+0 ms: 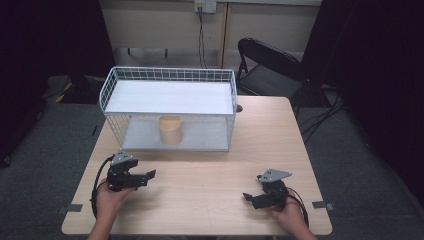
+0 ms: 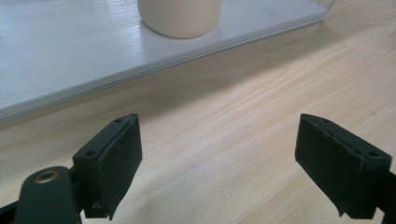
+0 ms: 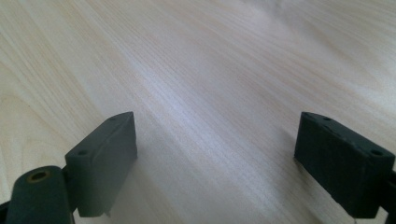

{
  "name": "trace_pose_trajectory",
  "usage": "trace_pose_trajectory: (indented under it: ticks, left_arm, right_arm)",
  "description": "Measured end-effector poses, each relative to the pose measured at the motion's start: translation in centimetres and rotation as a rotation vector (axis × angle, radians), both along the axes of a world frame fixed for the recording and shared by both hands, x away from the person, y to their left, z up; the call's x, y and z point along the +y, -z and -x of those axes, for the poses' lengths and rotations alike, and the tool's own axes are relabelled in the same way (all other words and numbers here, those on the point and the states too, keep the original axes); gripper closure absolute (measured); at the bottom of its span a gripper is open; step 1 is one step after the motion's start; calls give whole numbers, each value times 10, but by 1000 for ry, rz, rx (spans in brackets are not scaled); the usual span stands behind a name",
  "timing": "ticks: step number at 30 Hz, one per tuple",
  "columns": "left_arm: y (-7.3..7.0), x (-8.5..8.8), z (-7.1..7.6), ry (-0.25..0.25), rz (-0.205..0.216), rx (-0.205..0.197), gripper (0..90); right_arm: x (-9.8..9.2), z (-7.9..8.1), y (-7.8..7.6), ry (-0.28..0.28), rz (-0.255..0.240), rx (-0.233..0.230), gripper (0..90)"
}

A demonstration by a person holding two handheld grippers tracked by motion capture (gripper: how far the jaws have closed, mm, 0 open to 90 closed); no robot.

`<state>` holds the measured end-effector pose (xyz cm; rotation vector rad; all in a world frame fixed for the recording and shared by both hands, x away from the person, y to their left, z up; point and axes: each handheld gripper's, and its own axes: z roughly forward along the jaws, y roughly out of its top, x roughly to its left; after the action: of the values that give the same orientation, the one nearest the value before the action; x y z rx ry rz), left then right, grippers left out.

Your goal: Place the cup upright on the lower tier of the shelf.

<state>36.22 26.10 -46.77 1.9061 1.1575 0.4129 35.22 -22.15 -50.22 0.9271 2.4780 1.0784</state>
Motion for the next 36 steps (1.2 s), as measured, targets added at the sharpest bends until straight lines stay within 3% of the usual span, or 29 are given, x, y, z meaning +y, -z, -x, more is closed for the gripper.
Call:
trace_pose_trajectory:
  ticks: [8,21,36]
  left_arm:
    - [9,4,5,-1,-12,10,148]
    - [21,4,11,22,-89,17,147]
    - [21,18,17,15,-123,8,147]
  right_arm:
    - [0,0,0,0,0,0,124]
    - [0,0,0,0,0,0,124]
    - [0,0,0,0,0,0,124]
